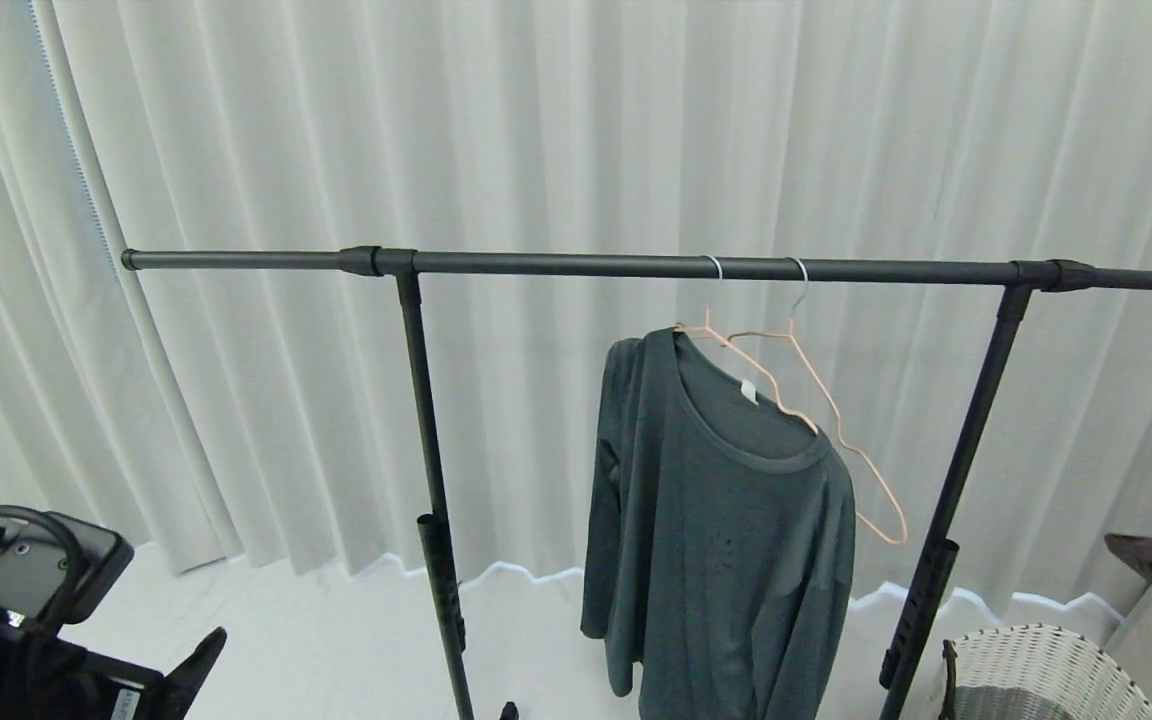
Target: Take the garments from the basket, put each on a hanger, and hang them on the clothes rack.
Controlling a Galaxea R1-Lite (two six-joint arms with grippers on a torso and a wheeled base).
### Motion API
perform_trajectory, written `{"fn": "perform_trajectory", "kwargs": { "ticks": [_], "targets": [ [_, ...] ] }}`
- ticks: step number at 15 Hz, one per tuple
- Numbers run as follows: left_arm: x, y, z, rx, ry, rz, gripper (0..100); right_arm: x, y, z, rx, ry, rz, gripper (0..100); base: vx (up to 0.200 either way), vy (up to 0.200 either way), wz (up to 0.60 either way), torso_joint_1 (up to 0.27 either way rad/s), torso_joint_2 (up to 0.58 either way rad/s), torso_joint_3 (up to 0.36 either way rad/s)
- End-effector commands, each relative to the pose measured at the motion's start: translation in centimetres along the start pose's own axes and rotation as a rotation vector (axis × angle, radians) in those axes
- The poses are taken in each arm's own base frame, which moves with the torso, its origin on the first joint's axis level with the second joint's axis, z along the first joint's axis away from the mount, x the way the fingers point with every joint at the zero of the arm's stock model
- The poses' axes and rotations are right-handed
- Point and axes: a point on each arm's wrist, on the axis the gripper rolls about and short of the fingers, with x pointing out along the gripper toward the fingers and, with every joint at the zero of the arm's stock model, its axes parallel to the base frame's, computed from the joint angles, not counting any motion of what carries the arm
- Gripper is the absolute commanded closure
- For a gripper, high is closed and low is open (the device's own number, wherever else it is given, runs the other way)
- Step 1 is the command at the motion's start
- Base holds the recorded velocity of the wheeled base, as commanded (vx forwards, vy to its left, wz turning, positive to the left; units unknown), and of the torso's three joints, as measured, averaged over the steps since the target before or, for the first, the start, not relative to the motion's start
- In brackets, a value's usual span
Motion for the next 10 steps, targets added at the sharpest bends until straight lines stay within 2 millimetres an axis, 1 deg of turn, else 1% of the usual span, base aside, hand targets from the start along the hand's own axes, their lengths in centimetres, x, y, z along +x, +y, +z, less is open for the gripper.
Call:
{"fn": "perform_trajectory", "kwargs": {
  "ticks": [1,3,4,6,7,8,10],
  "targets": [
    [-1.0,-0.1,-2.8,-0.041,0.028,0.040,0,-1.7,-1.0,-4.2,0.023,0.016,-0.059,0,-0.200,0.000,0.00,0.002,0.00,0.002],
    [-2.0,-0.8,-5.7,-0.060,0.037,0.046,0,-2.1,-0.7,-7.3,0.003,0.045,-0.056,0,-0.200,0.000,0.00,-0.002,0.00,0.002],
    [-2.7,-0.8,-6.6,-0.072,0.022,0.059,0,-2.3,-0.6,-8.6,-0.012,0.054,-0.056,0,-0.200,0.000,0.00,0.002,0.01,0.002],
    [-4.1,-1.0,-8.4,-0.090,0.035,0.086,0,-2.7,-0.5,-10.0,-0.011,0.051,-0.061,0,-0.200,0.000,0.00,0.002,0.00,0.002],
    [-4.6,-1.0,-9.0,-0.101,0.024,0.096,0,-2.8,-0.5,-10.7,-0.006,0.062,-0.072,0,-0.200,0.000,0.00,0.002,0.00,0.002],
    [-4.8,-1.0,-9.0,-0.129,0.005,0.111,0,-2.9,-0.5,-11.6,-0.001,0.068,-0.082,0,-0.200,0.000,0.00,0.002,0.00,0.002],
    [-5.0,-1.0,-9.1,-0.149,-0.021,0.121,0,-3.2,-0.3,-13.5,0.003,0.066,-0.095,0,0.000,0.000,0.00,0.000,0.00,0.000]
  ]
}}
